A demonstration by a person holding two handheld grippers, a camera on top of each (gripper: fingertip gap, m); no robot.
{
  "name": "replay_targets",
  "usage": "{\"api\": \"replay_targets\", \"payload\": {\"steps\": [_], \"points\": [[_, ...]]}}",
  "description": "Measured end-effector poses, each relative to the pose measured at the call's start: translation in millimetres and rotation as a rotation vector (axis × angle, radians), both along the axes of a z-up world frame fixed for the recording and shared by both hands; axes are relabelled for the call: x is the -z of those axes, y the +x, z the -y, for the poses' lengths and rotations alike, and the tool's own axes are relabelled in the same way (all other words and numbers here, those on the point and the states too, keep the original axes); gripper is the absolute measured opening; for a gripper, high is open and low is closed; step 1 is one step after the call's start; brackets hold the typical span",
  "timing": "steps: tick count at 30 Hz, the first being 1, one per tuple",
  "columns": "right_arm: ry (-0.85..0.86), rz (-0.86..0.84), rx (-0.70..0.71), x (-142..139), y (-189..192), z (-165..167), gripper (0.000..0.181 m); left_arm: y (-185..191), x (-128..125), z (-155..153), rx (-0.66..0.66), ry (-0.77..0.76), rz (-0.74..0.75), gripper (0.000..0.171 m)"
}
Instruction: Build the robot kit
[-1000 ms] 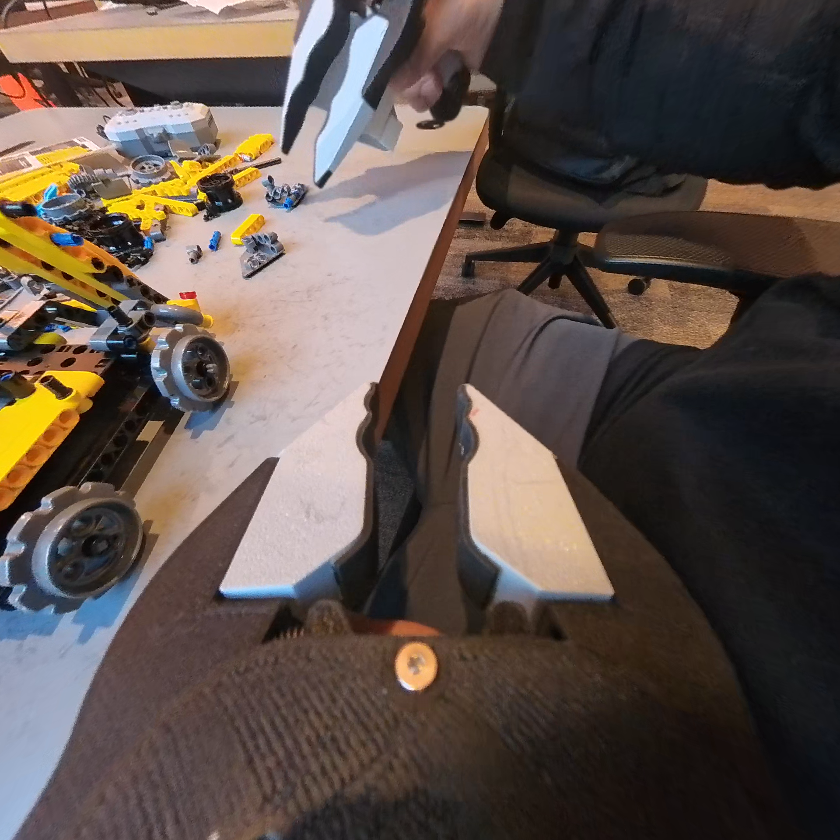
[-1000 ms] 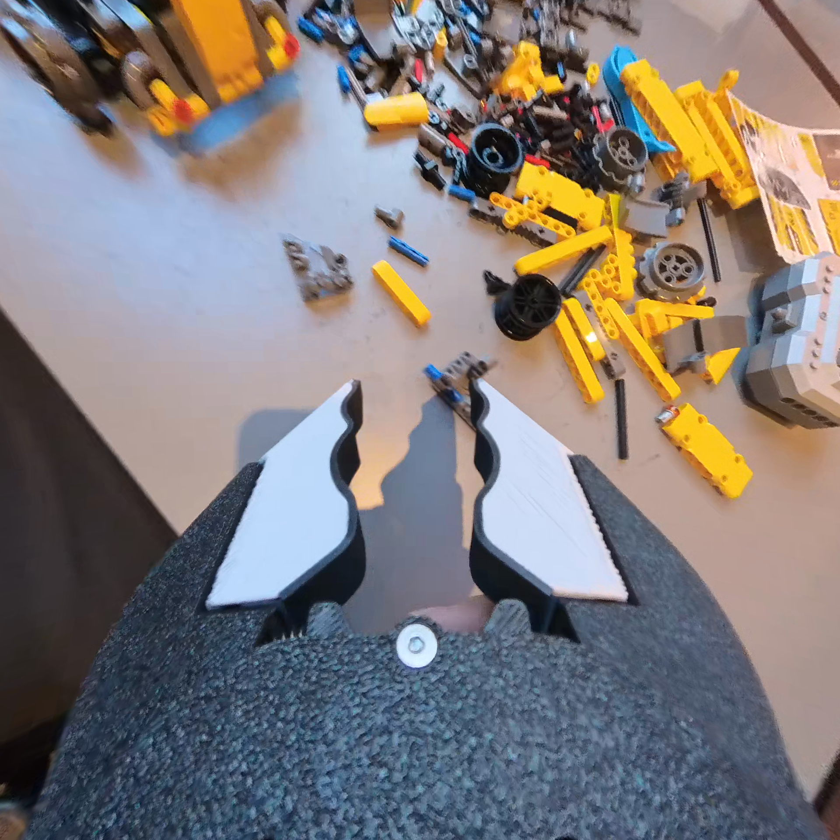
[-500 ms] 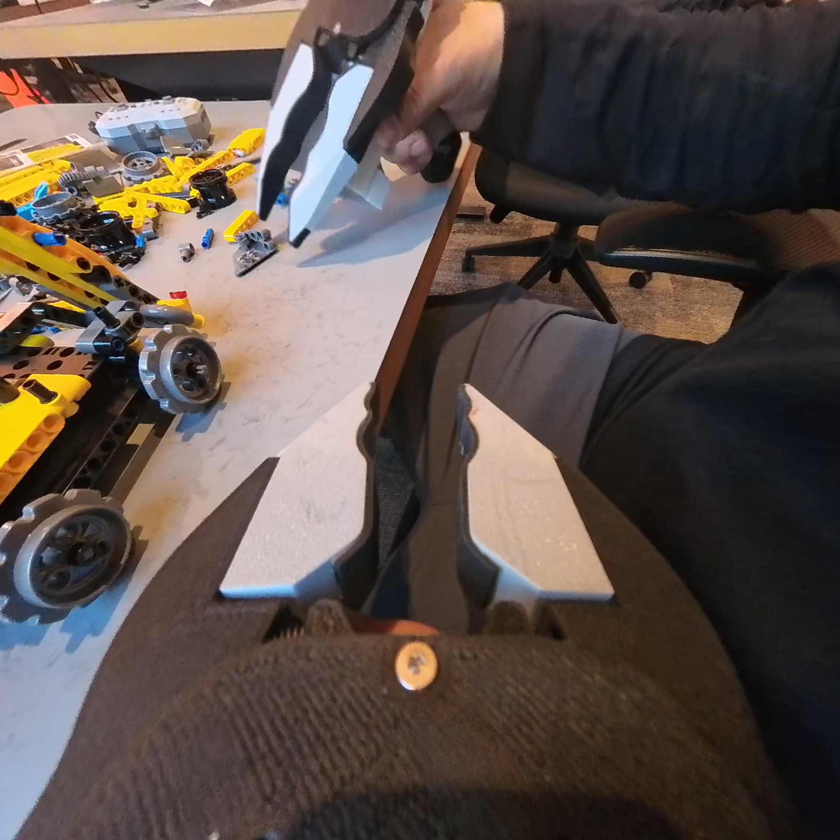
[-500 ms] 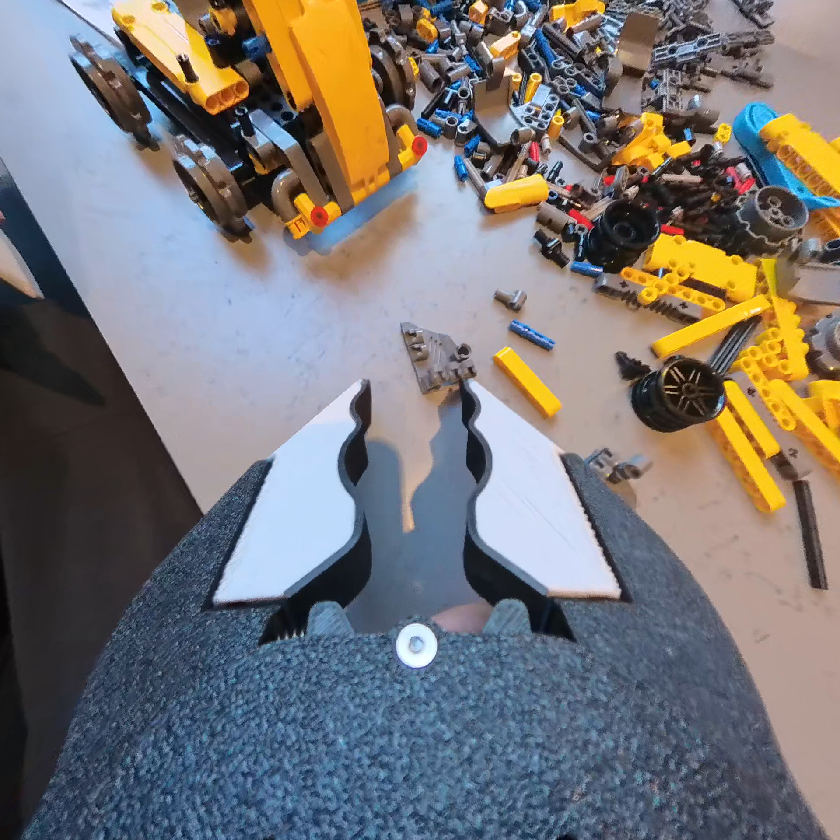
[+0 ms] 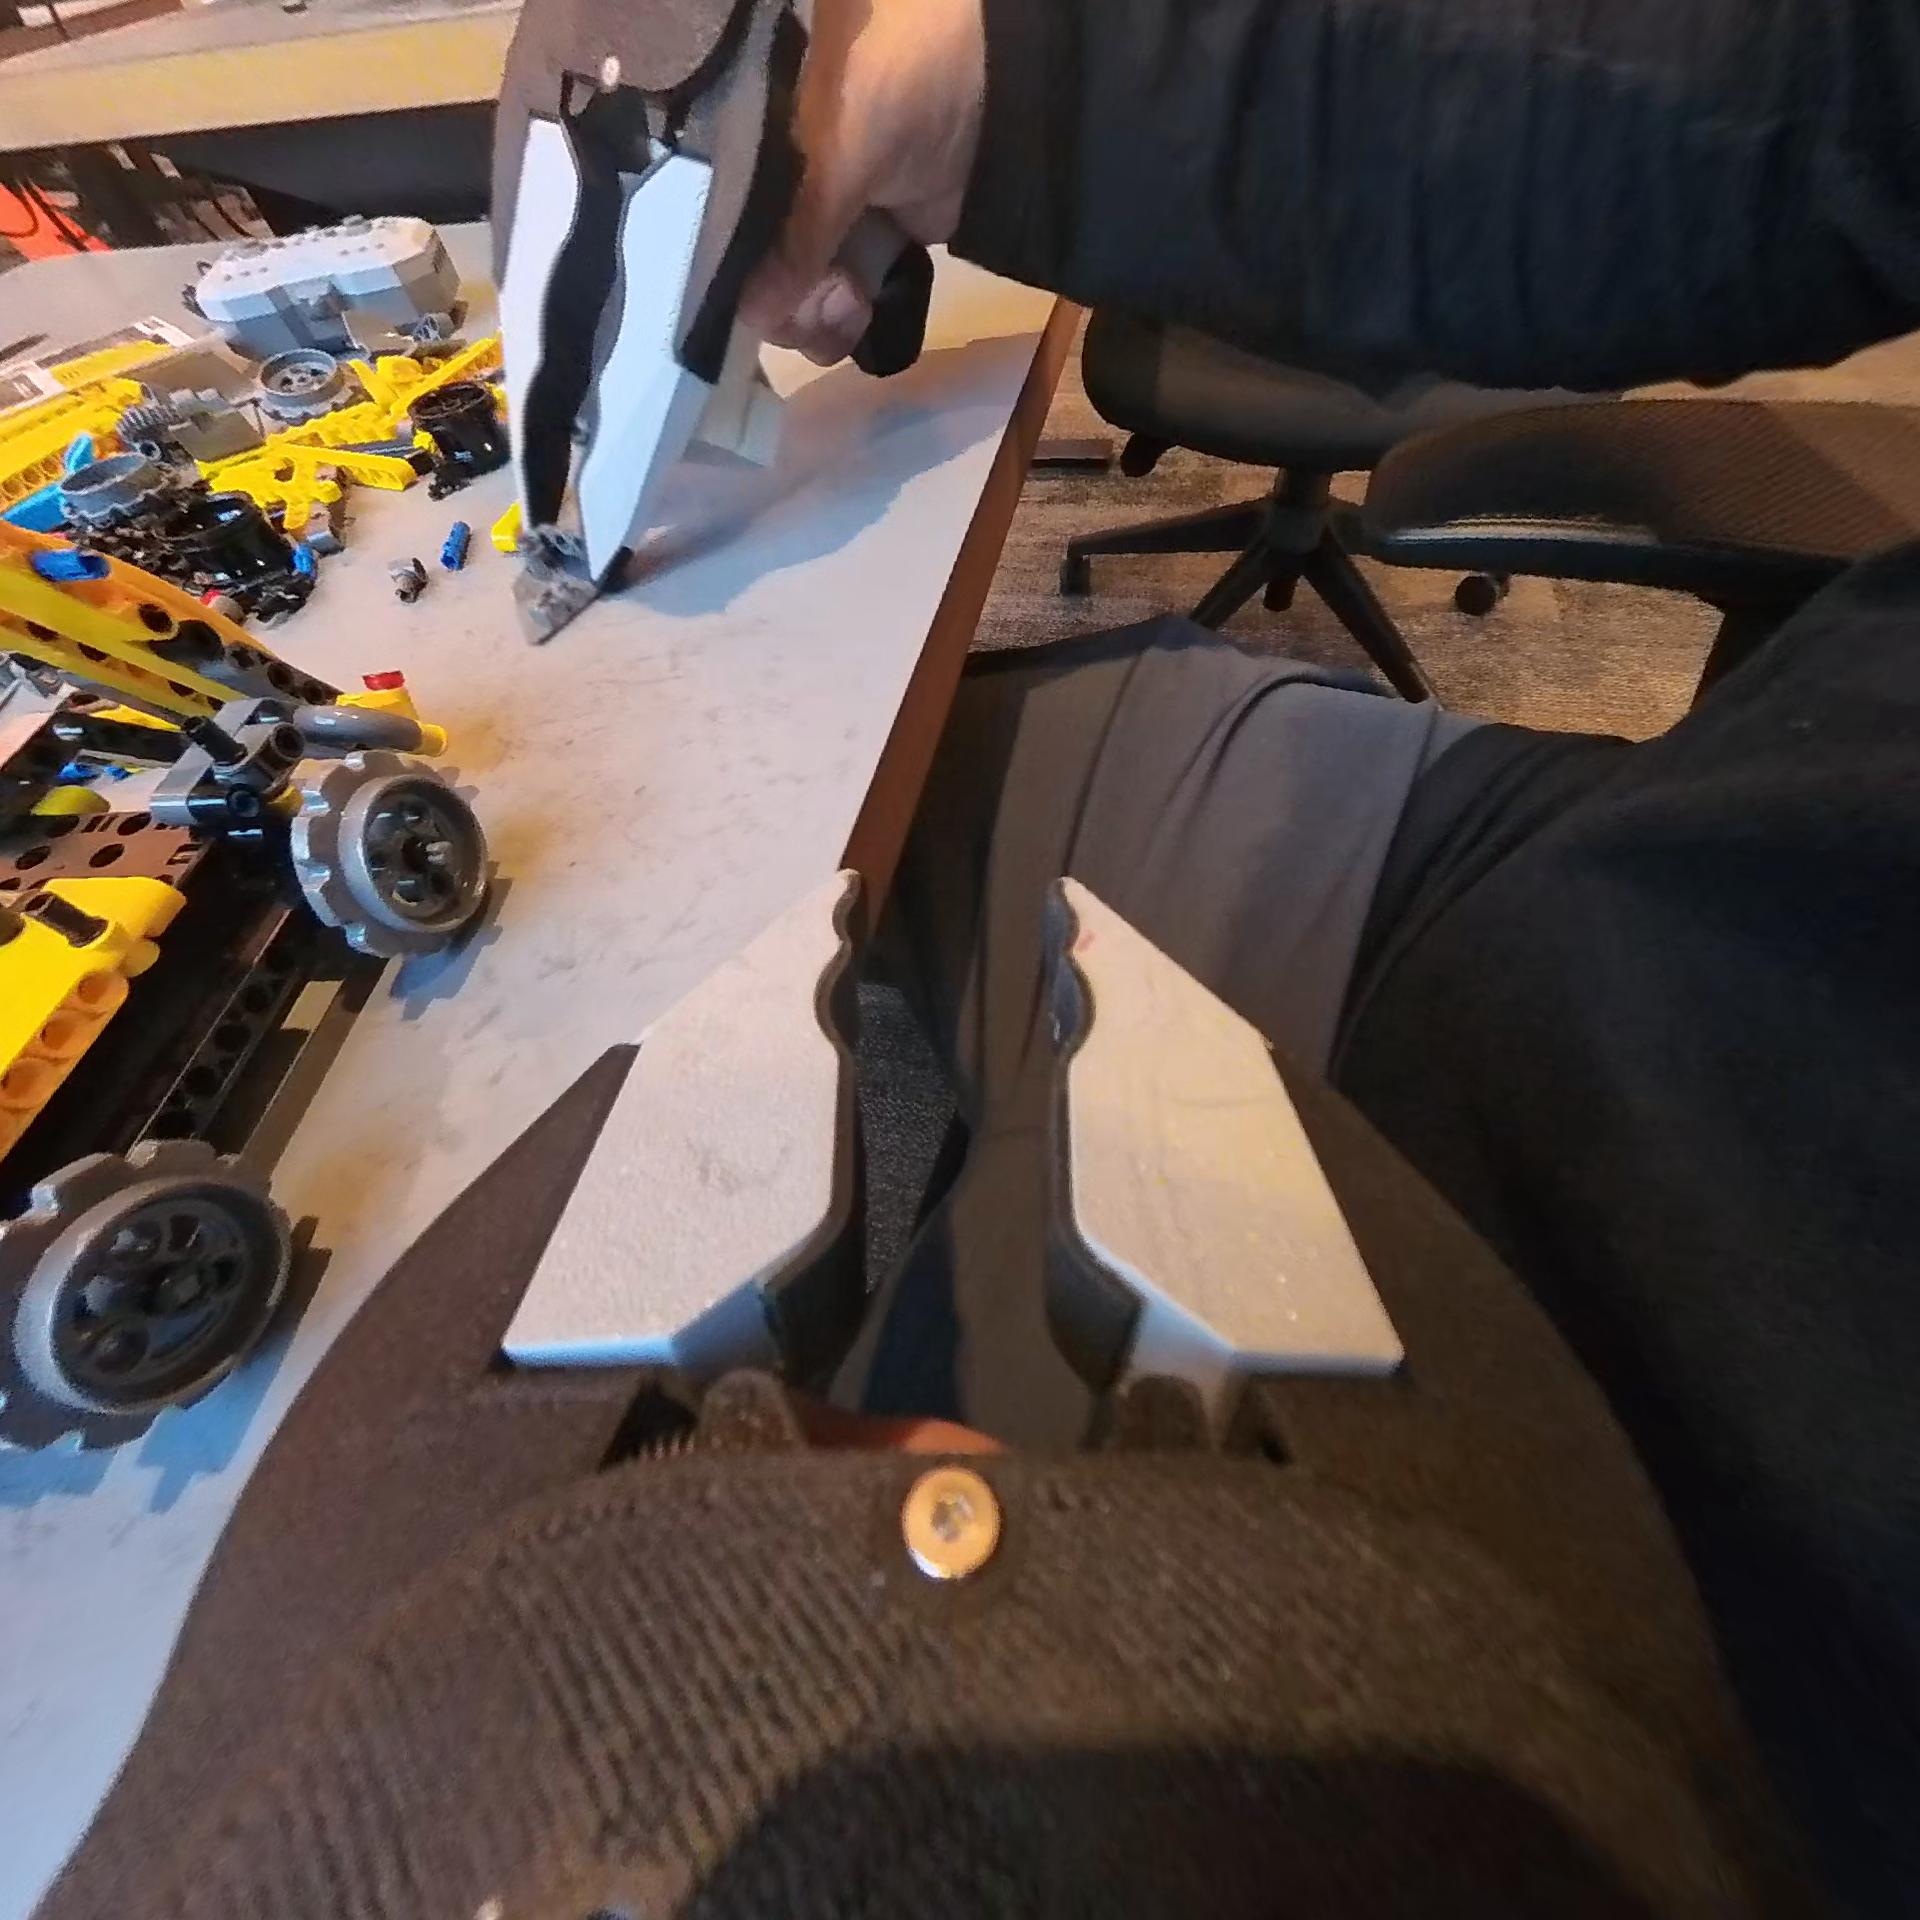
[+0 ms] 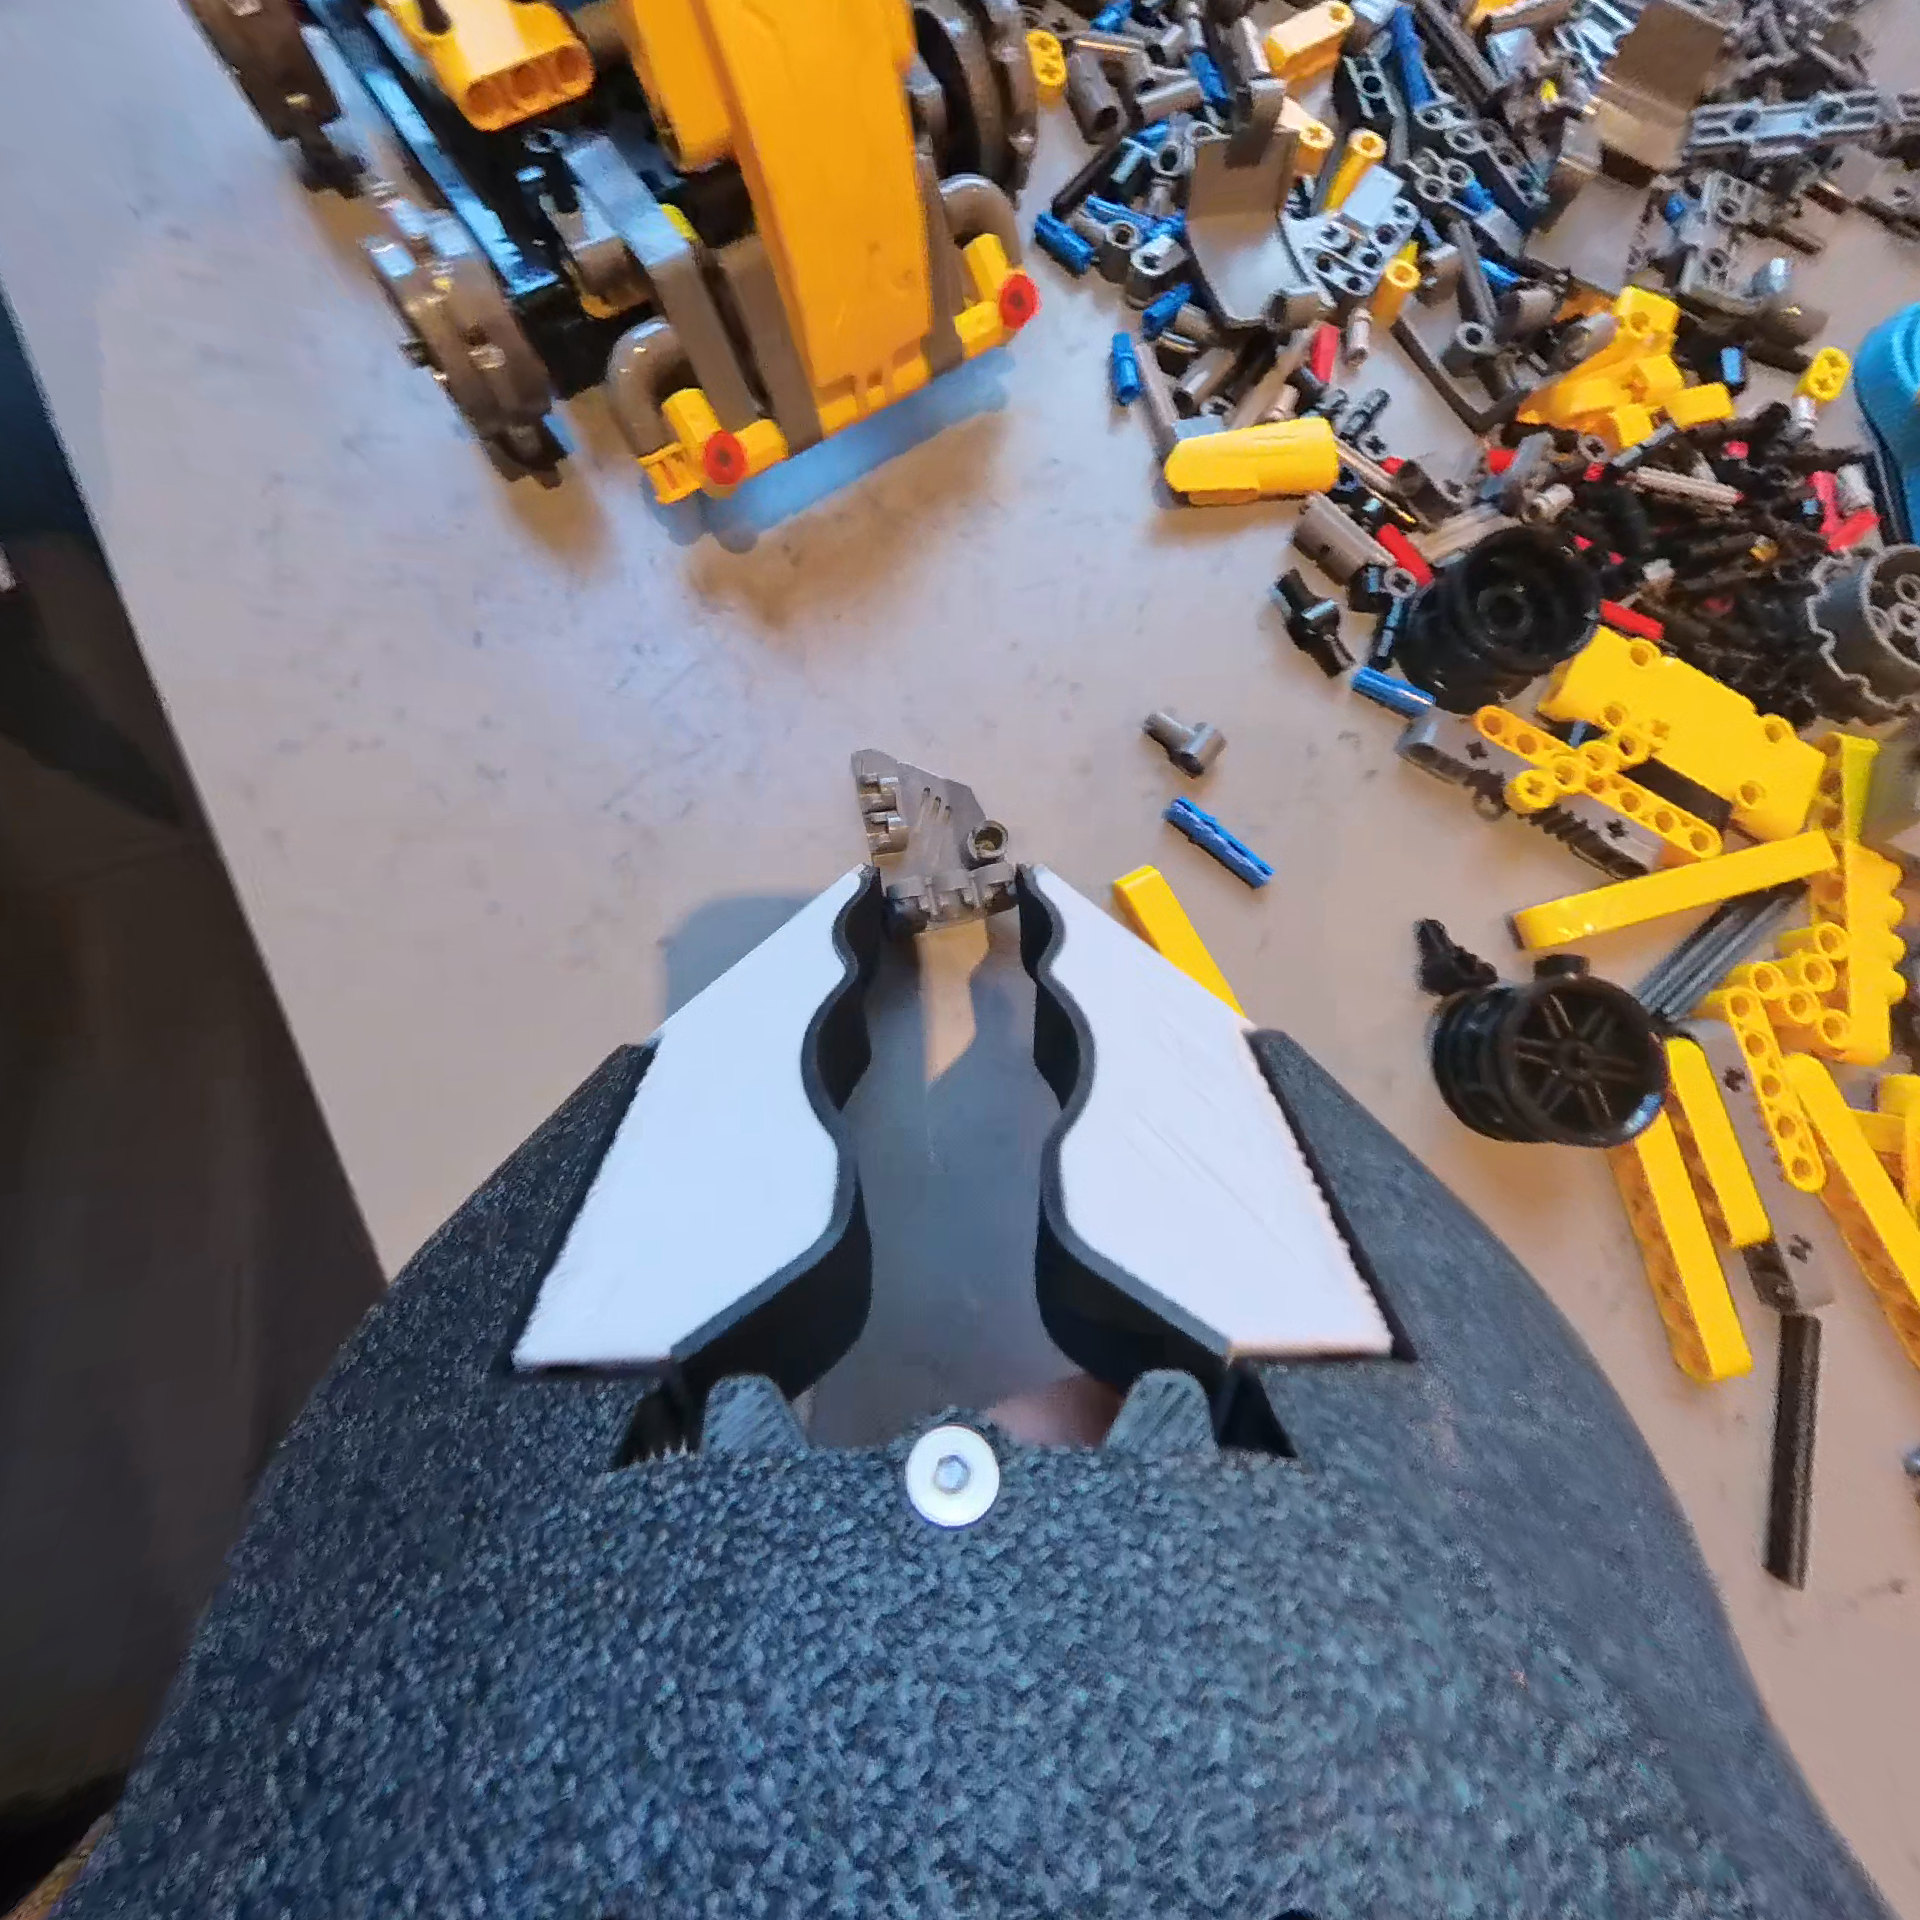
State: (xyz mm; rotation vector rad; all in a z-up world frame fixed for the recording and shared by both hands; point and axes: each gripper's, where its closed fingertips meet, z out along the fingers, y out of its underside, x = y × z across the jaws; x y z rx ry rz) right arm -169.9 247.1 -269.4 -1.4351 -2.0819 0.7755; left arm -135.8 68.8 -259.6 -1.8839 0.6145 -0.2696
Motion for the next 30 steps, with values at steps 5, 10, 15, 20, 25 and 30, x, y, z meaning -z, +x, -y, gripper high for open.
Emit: {"api": "replay_targets", "payload": {"steps": [5, 10, 15, 20, 25, 30], "points": [[0.005, -0.017, -0.079, -0.4, 2.5, 22.0, 0.026, -0.4, -3.3, 1.2, 0.003, 0.005, 0.016, 0.032], [0.033, -0.009, -0.15, -1.1, 2.5, 42.5, 0.026, -0.4, -2.7, 1.3, 0.006, 0.002, 0.018, 0.033], [0.026, -0.032, -0.196, -1.0, -1.9, 53.1, 0.026, -0.9, -2.0, 0.9, 0.004, 0.0, 0.017, 0.033], [0.034, -0.049, -0.197, -1.3, -1.8, 53.6, 0.026, -0.5, -0.7, 0.7, 0.004, -0.002, 0.012, 0.033], [0.029, -0.065, -0.169, -6.0, 2.4, 44.0, 0.027, 0.4, -0.3, 0.9, 0.007, -0.001, 0.006, 0.033], [0.037, -0.099, -0.137, -20.0, 9.1, 32.3, 0.028, 0.2, 0.6, 0.1, 0.005, -0.005, 0.009, 0.033]]}}
